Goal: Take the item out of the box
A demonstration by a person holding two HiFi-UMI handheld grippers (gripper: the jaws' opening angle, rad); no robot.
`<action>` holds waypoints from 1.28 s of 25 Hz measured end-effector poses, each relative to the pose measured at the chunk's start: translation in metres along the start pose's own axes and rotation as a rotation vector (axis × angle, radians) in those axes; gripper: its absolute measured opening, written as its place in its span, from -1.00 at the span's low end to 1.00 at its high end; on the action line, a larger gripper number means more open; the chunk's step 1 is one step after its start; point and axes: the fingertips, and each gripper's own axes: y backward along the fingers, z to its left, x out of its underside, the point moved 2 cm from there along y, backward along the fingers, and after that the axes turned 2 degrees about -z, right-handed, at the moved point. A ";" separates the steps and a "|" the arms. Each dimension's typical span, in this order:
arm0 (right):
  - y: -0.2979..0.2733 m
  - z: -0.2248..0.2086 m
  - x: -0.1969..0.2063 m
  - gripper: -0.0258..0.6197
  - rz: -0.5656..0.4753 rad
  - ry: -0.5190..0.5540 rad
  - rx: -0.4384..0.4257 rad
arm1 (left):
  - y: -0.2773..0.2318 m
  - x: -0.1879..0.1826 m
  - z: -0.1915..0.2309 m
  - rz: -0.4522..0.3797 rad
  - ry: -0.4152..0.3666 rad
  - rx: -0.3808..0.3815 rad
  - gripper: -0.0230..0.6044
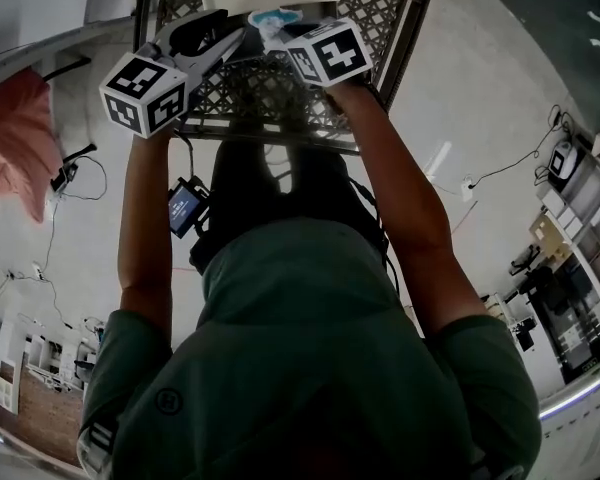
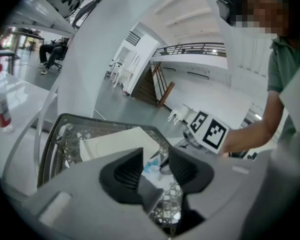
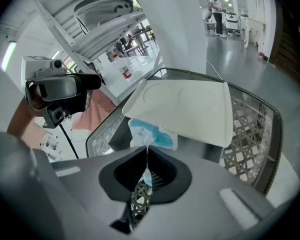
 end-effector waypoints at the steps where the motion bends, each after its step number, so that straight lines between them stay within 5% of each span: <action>1: 0.005 0.001 -0.002 -0.90 -0.014 -0.003 0.000 | 0.002 -0.004 -0.003 -0.003 -0.005 -0.001 -0.43; 32: 0.282 0.084 -0.056 -0.89 -0.503 0.106 0.054 | 0.103 -0.141 -0.159 -0.148 -0.255 0.004 -0.52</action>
